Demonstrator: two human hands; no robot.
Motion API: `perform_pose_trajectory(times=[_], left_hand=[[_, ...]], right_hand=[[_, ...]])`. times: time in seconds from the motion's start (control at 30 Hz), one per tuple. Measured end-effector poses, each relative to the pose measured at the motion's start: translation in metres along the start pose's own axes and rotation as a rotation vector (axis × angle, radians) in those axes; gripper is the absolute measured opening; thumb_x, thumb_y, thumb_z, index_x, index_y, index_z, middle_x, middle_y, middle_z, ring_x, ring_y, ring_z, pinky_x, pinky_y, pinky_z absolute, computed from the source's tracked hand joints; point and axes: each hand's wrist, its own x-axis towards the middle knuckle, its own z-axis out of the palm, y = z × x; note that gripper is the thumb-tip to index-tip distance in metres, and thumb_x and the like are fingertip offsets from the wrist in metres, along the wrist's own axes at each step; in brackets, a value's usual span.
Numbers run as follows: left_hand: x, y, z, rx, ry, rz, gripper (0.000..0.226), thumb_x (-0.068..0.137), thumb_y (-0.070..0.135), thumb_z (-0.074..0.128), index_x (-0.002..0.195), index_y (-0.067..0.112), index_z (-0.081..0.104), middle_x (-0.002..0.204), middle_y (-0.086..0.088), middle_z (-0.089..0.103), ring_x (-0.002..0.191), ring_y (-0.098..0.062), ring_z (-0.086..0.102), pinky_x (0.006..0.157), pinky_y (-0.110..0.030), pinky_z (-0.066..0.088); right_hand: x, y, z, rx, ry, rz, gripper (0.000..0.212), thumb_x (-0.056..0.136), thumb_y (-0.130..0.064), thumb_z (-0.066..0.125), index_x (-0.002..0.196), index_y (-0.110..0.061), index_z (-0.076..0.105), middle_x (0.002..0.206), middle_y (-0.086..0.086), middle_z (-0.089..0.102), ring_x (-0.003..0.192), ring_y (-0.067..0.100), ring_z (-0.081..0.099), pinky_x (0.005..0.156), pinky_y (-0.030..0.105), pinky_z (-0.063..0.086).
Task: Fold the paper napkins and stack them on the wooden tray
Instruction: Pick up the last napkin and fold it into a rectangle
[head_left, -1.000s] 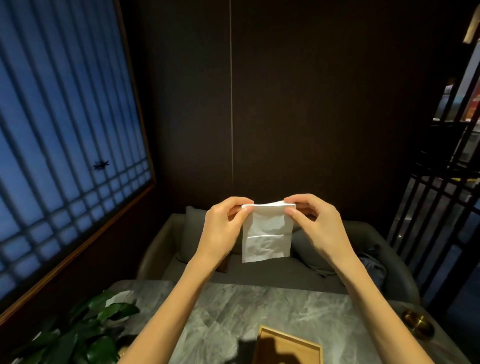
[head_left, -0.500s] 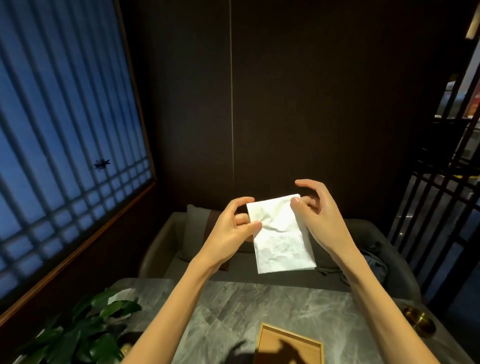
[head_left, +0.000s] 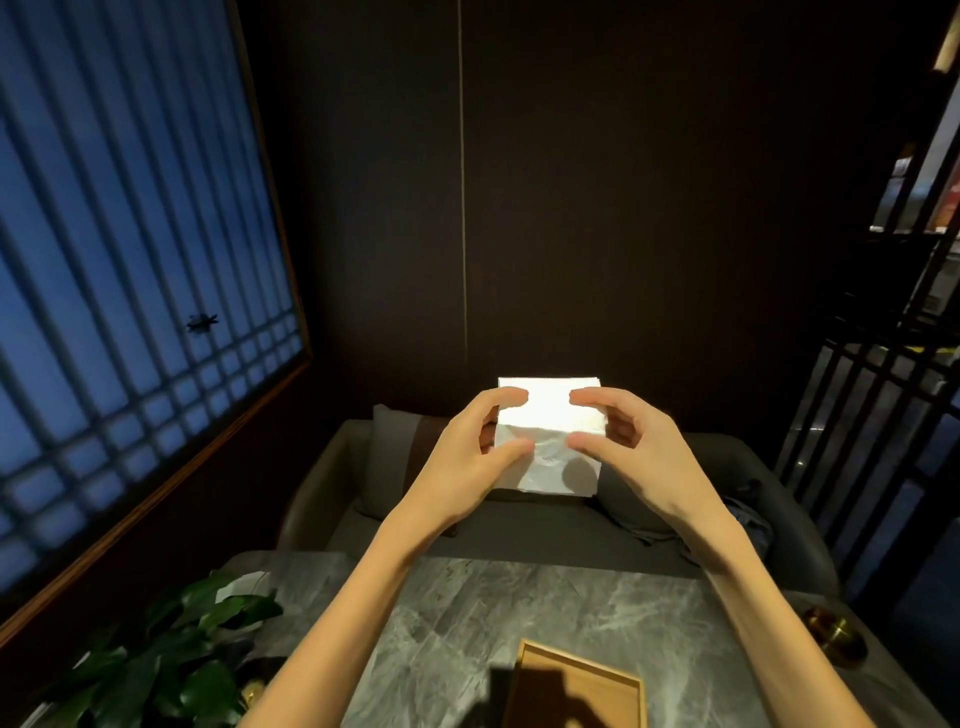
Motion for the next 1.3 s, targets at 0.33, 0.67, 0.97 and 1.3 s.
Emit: perform_pose_trajectory(times=[0.33,0.67,0.97,1.3], left_hand=[[0.000,0.003,-0.001,0.124,0.090,0.023,0.013,0.099,0.038,0.058,0.112,0.041,0.058,0.109,0.027,0.057,0.104,0.007,0.057,0.073,0.004,0.046],[0.003,0.003,-0.005,-0.121,0.178,-0.031,0.020,0.091,0.026,0.074,0.111,0.027,0.071,0.093,0.015,0.069,0.088,0.005,0.066,0.075,-0.007,0.053],[0.003,0.009,-0.006,-0.259,0.187,-0.061,0.023,0.088,0.015,0.077,0.103,0.032,0.071,0.094,0.012,0.075,0.093,0.001,0.072,0.075,-0.017,0.060],[-0.002,0.014,0.003,0.169,0.325,0.167,0.016,0.096,0.017,0.067,0.112,0.016,0.070,0.105,0.009,0.070,0.093,0.011,0.064,0.074,0.002,0.049]], right_hand=[[-0.001,-0.002,0.000,-0.159,-0.026,-0.031,0.025,0.097,-0.020,0.060,0.115,-0.037,0.060,0.114,-0.019,0.061,0.108,0.002,0.058,0.074,0.003,0.048],[-0.001,-0.002,-0.001,-0.095,0.135,-0.023,0.024,0.098,-0.024,0.058,0.121,-0.026,0.066,0.109,-0.015,0.066,0.097,0.000,0.062,0.078,0.007,0.048],[-0.004,-0.004,-0.004,-0.105,0.175,-0.072,0.021,0.095,-0.021,0.065,0.115,-0.027,0.069,0.110,-0.017,0.069,0.102,-0.003,0.064,0.083,0.004,0.048],[-0.004,0.003,0.008,-0.328,0.255,-0.074,0.022,0.092,-0.015,0.067,0.101,-0.034,0.061,0.100,-0.011,0.063,0.094,0.007,0.060,0.074,0.015,0.050]])
